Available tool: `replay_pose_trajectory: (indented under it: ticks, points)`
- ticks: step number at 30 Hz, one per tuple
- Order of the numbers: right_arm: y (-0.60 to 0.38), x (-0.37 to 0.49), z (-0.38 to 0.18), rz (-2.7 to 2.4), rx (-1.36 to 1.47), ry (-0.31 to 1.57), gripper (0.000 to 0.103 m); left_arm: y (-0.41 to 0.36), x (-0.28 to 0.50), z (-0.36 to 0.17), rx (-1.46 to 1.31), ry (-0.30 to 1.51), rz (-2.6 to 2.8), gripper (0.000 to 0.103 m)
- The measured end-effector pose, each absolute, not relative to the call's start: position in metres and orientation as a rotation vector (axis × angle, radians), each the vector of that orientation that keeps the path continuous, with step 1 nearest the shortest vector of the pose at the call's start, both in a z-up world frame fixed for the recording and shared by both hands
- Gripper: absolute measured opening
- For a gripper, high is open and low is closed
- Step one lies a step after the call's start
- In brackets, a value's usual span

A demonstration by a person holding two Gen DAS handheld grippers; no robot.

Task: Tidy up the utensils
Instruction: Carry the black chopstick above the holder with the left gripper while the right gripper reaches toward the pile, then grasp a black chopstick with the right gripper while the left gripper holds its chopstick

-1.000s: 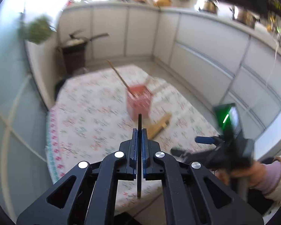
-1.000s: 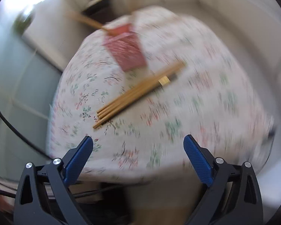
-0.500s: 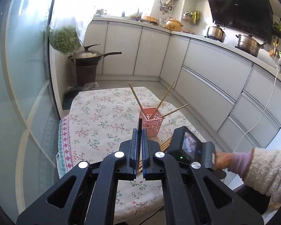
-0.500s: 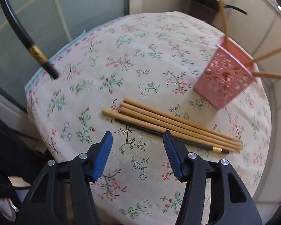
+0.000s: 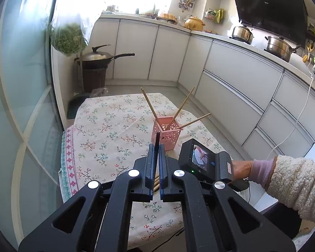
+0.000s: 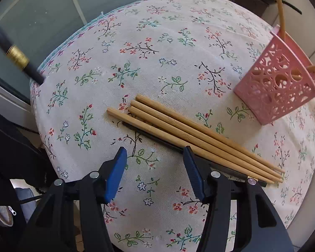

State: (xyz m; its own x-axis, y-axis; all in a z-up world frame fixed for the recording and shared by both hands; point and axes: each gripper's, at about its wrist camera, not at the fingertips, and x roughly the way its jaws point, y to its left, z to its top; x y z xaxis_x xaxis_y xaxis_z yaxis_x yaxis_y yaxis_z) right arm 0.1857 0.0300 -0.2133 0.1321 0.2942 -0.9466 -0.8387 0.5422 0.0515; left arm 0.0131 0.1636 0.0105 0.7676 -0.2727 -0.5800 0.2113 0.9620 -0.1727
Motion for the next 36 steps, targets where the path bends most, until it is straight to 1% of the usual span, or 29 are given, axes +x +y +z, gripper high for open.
replay_pose_trajectory:
  ticks: [4,10,18,19,21,22,23,25,26,27,30,34,36]
  points:
    - [0.034,0.188,-0.215,0.892,-0.566,1.171,0.056,0.166,0.013,0.011,-0.107,0.643,-0.271,0.003]
    - [0.029,0.191,-0.215,0.893,-0.495,1.244,0.057,0.168,0.012,0.012,-0.119,0.644,-0.27,0.003]
    - [0.043,0.167,-0.217,0.916,-0.643,1.235,0.057,0.166,0.011,0.013,-0.121,0.639,-0.273,0.003]
    - [0.047,0.169,-0.221,0.919,-0.647,1.26,0.057,0.166,0.011,0.013,-0.12,0.639,-0.271,0.003]
    - [0.06,0.169,-0.227,0.932,-0.67,1.256,0.061,0.167,0.011,0.014,-0.119,0.634,-0.259,0.003]
    - [0.064,0.169,-0.227,0.937,-0.681,1.257,0.061,0.169,0.01,0.015,-0.122,0.626,-0.251,0.003]
    - [0.065,0.17,-0.227,0.939,-0.688,1.262,0.058,0.171,0.01,0.016,-0.127,0.62,-0.245,0.003]
    - [0.064,0.17,-0.225,0.945,-0.677,1.266,0.038,0.175,0.008,0.019,-0.138,0.605,-0.233,0.003]
    - [0.062,0.171,-0.224,0.945,-0.661,1.273,0.017,0.176,0.007,0.02,-0.14,0.598,-0.226,0.003]
    - [0.06,0.169,-0.225,0.94,-0.652,1.268,0.012,0.177,0.007,0.02,-0.14,0.594,-0.22,0.003]
    - [0.058,0.165,-0.225,0.916,-0.599,1.27,0.005,0.177,0.007,0.021,-0.142,0.592,-0.219,0.003]
    - [0.05,0.15,-0.217,0.861,-0.595,1.208,0.004,0.178,0.008,0.022,-0.147,0.585,-0.218,0.003]
    - [0.036,0.148,-0.204,0.818,-0.524,1.175,0.004,0.177,0.008,0.023,-0.15,0.581,-0.213,0.003]
